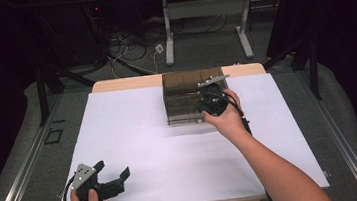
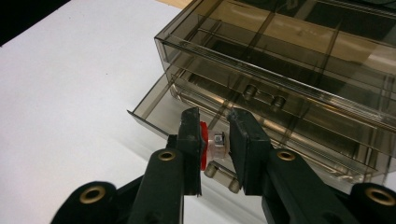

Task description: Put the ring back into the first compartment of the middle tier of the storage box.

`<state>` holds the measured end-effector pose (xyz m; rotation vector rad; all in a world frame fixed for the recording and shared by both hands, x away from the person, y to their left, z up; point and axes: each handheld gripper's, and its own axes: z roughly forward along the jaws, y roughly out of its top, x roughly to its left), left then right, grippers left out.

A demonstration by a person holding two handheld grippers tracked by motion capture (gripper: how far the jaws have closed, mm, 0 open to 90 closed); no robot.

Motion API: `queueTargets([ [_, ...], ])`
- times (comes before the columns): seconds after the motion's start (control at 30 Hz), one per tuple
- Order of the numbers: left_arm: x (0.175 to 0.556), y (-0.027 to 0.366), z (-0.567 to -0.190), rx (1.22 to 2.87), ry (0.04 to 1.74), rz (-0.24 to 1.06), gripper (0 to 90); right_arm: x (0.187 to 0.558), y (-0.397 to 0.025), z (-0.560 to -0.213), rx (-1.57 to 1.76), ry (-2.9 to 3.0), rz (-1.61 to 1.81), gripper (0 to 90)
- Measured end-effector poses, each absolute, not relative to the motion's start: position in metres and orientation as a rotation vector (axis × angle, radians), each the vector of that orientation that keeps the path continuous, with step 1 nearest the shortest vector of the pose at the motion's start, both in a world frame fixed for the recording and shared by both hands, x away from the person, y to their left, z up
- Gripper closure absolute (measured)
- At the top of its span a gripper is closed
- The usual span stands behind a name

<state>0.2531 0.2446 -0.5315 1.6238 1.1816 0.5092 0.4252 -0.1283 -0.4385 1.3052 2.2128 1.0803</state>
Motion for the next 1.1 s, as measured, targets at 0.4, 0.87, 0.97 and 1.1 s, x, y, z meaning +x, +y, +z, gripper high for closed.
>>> queueTargets([
  [0.4, 0.253, 0.245, -0.531, 1.619, 1.178, 0.504, 0.1, 0.432, -0.113, -0.44, 1.295, 2.233, 1.075, 74.5],
  [0.87, 0.253, 0.245, -0.531, 1.614, 1.18, 0.504, 0.1, 0.438, -0.099, -0.445, 1.298, 2.247, 1.064, 74.5],
  [0.97, 0.253, 0.246, -0.531, 1.62, 1.179, 0.5, 0.1, 0.439, -0.096, -0.446, 1.3, 2.252, 1.069, 74.5],
  [1.1, 0.253, 0.246, -0.531, 1.619, 1.179, 0.499, 0.1, 0.44, -0.092, -0.447, 1.297, 2.253, 1.07, 74.5],
])
